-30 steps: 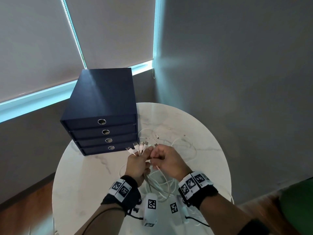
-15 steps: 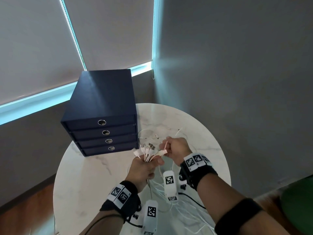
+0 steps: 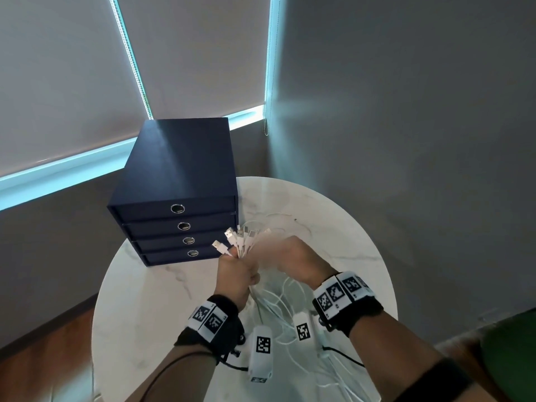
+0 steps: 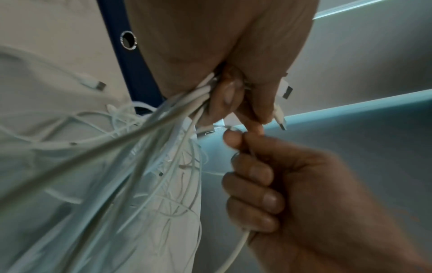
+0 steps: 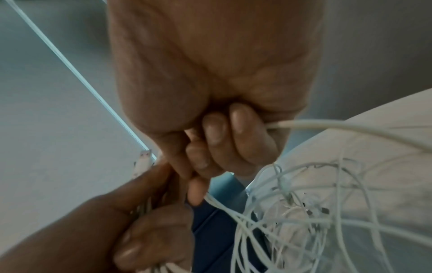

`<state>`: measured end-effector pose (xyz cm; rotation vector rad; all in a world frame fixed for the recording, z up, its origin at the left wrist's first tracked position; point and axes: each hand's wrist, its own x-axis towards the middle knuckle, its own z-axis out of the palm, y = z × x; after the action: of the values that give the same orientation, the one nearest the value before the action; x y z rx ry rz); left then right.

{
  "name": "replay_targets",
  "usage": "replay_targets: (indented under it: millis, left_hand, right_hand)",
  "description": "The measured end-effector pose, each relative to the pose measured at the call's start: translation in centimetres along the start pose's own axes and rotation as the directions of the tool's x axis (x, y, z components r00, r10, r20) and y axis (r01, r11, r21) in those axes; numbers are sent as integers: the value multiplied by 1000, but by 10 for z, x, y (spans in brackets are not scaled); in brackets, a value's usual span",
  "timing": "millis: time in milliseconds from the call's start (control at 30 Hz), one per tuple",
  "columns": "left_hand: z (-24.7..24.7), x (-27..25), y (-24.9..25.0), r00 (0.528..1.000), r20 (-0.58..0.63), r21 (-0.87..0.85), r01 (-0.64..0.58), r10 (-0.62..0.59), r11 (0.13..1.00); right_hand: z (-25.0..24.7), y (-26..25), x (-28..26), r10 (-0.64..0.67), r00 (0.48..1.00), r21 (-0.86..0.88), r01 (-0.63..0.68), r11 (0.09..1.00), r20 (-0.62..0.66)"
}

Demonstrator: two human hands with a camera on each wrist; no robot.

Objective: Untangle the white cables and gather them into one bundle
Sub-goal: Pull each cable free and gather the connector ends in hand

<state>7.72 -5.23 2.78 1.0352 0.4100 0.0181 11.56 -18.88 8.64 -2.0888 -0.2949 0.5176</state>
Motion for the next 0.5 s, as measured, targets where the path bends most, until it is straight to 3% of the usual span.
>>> replay_targets:
  millis: [300, 400, 500]
  left_hand:
    - [7, 6, -4, 998, 57, -10, -27, 27, 1000]
    - [1, 6, -8, 1000, 14, -19, 18, -18, 1000]
    - [-9, 6, -11, 999, -19, -41, 50, -51, 998]
  right_hand:
    - [-30, -14, 5, -200, 964, 164, 229, 960, -175]
    - [-41, -21, 8, -169, 937, 238, 247, 939, -306]
    - [-53, -17, 14, -29, 872, 335, 218, 916, -488]
